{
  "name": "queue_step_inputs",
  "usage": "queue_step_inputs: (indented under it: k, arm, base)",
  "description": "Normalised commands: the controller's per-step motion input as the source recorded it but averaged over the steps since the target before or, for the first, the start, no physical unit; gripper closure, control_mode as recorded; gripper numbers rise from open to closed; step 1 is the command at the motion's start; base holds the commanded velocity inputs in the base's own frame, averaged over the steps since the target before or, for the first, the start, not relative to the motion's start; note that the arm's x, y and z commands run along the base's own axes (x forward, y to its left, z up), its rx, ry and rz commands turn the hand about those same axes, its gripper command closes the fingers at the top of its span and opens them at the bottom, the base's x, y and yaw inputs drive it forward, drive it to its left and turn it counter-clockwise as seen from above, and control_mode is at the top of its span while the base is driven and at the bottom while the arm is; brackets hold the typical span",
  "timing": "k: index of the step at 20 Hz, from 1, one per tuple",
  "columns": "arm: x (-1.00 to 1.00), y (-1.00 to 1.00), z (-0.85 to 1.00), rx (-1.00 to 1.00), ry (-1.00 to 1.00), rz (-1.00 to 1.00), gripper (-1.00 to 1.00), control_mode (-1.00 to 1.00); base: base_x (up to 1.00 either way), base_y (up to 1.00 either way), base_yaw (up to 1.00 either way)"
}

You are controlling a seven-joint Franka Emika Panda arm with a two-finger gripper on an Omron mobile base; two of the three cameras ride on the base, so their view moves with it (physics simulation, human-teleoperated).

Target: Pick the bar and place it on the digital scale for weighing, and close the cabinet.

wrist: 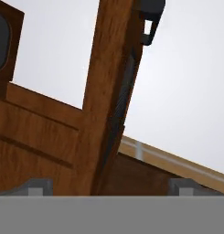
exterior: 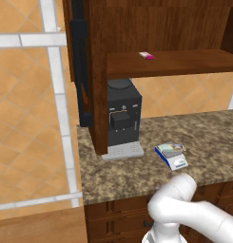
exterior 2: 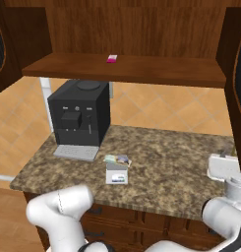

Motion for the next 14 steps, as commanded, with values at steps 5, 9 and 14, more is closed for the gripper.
queue_step_inputs:
  k: [5, 9, 14]
  arm:
    - [-0.08, -0.77, 0.02, 0.0, 0.0, 0.0, -1.0, -1.0]
    - [-0.06, -0.13, 0.45, 0.0, -0.19, 0.01, -1.0, -1.0]
    - [-0.24, 0.04, 0.63, 0.0, -0.28, 0.13, -1.0, -1.0]
  base:
    - [0.0, 0.0, 0.0]
    - [0.0, 0.0, 0.0]
    - [0.0, 0.0, 0.0]
